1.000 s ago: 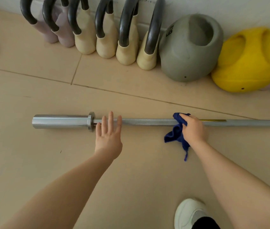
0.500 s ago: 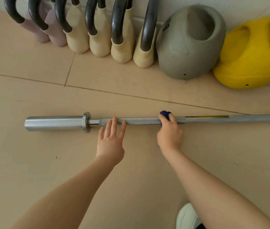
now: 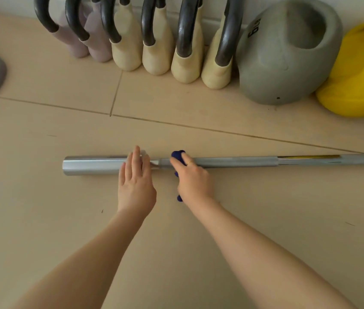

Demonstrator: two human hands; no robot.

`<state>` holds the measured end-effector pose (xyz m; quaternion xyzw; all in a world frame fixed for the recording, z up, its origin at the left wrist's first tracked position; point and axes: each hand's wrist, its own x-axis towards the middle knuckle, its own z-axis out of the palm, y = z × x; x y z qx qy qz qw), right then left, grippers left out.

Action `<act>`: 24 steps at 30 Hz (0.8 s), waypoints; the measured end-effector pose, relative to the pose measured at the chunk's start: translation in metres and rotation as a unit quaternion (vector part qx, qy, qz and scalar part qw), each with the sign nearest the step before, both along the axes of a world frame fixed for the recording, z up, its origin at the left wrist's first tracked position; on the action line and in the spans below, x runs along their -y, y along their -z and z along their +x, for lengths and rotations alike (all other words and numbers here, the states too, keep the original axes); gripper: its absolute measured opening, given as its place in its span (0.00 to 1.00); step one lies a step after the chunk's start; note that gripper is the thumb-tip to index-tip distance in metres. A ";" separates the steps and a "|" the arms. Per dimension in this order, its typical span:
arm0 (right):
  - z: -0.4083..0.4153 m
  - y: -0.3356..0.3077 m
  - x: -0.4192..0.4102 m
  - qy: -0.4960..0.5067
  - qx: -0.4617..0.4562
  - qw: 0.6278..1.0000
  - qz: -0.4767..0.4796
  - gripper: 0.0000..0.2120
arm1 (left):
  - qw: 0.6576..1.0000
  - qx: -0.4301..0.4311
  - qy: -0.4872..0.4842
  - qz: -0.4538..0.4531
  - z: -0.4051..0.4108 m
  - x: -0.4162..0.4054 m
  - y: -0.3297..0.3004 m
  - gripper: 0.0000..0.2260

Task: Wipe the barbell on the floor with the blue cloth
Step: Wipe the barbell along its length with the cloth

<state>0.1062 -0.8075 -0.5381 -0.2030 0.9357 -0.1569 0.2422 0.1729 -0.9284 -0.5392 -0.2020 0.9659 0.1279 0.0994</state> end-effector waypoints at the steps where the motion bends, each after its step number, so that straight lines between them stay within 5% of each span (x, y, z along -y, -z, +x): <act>1: -0.009 0.002 0.000 0.035 0.007 0.999 -0.020 0.25 | 1.000 -0.005 -0.009 -0.004 0.003 0.003 0.001 0.34; 4: -0.020 0.008 0.002 0.165 -0.036 0.986 -0.008 0.19 | 0.999 -0.015 0.035 0.006 0.016 0.006 0.009 0.35; 12: -0.001 0.004 0.029 -0.049 -0.052 0.997 0.031 0.25 | 0.997 -0.012 0.051 0.049 0.020 0.006 0.015 0.37; 17: -0.026 0.005 0.005 0.129 -0.091 0.982 0.107 0.18 | 0.998 -0.038 0.035 0.037 0.013 0.004 0.018 0.37; 24: -0.010 0.005 0.025 -0.035 -0.051 0.997 0.042 0.22 | 0.999 -0.014 0.006 0.042 -0.004 0.007 0.015 0.33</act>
